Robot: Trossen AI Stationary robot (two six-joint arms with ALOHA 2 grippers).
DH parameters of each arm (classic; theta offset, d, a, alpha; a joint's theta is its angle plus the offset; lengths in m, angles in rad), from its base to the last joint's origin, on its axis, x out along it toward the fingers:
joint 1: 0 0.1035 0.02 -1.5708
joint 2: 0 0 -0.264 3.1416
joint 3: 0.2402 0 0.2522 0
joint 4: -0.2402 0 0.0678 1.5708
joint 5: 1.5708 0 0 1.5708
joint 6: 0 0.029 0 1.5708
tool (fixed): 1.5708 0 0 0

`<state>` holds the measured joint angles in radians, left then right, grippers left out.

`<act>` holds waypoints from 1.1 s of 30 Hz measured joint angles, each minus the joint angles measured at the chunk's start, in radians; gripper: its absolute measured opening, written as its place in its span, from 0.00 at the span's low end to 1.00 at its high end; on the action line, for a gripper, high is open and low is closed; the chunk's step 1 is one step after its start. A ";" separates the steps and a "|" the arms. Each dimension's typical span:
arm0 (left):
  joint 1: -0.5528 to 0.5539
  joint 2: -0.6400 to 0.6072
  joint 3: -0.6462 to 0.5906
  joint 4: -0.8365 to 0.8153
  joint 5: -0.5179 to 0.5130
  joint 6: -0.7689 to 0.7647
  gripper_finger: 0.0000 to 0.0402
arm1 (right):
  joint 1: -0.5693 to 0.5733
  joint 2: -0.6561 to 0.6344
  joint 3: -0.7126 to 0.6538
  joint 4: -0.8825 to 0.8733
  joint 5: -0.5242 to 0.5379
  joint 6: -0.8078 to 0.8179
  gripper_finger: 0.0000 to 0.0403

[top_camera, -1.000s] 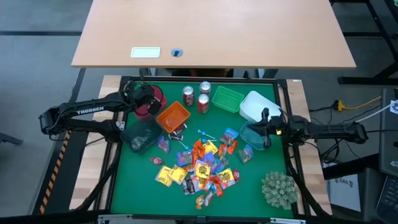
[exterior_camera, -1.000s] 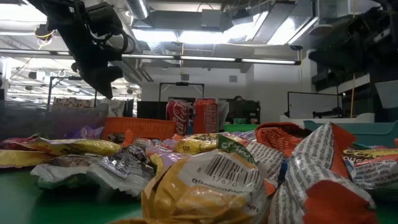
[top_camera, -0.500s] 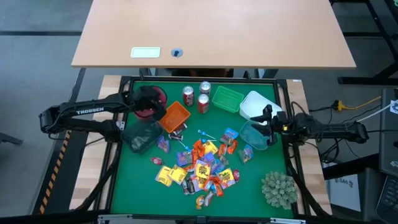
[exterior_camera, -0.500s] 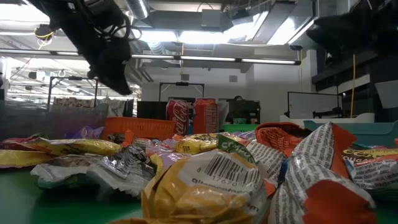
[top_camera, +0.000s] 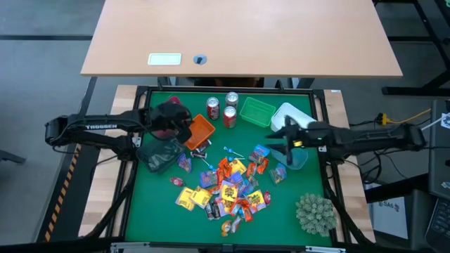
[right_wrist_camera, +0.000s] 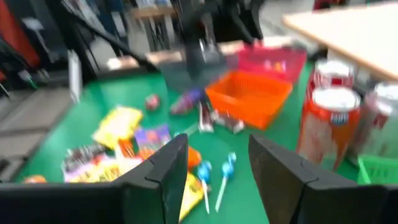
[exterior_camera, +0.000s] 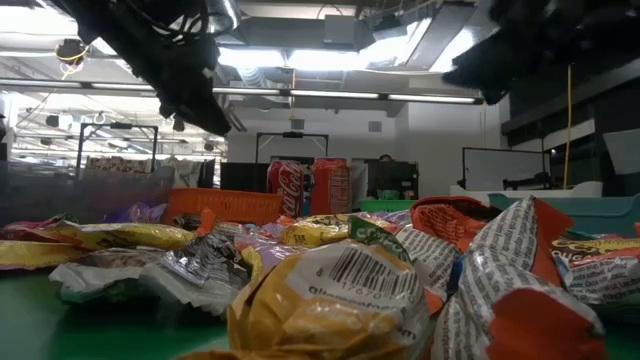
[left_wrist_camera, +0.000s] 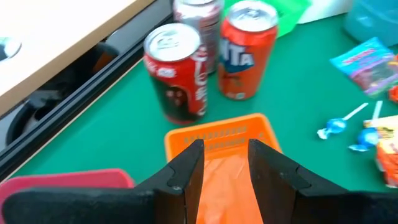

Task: Sort candy
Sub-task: Put the blue gummy into the white bin

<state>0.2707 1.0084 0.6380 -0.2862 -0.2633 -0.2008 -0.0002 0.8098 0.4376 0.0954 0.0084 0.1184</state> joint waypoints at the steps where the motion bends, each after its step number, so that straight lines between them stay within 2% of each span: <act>1: -0.009 0.000 0.000 0.005 0.000 0.000 0.29 | 0.000 0.038 0.022 -0.023 0.001 0.000 0.42; 9: -0.057 0.000 0.000 0.013 -0.005 -0.001 0.29 | 0.000 0.307 0.187 -0.231 0.002 -0.044 0.42; 16: -0.081 0.000 0.000 0.013 -0.006 -0.002 0.29 | 0.000 0.473 0.251 -0.337 0.003 -0.069 0.42; 33: -0.098 0.000 0.000 0.052 -0.005 -0.007 0.29 | 0.000 0.672 0.251 -0.337 0.009 -0.072 0.42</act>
<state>0.1726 1.0084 0.6380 -0.2343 -0.2684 -0.2081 -0.0002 1.4823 0.6888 -0.2420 0.0170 0.0460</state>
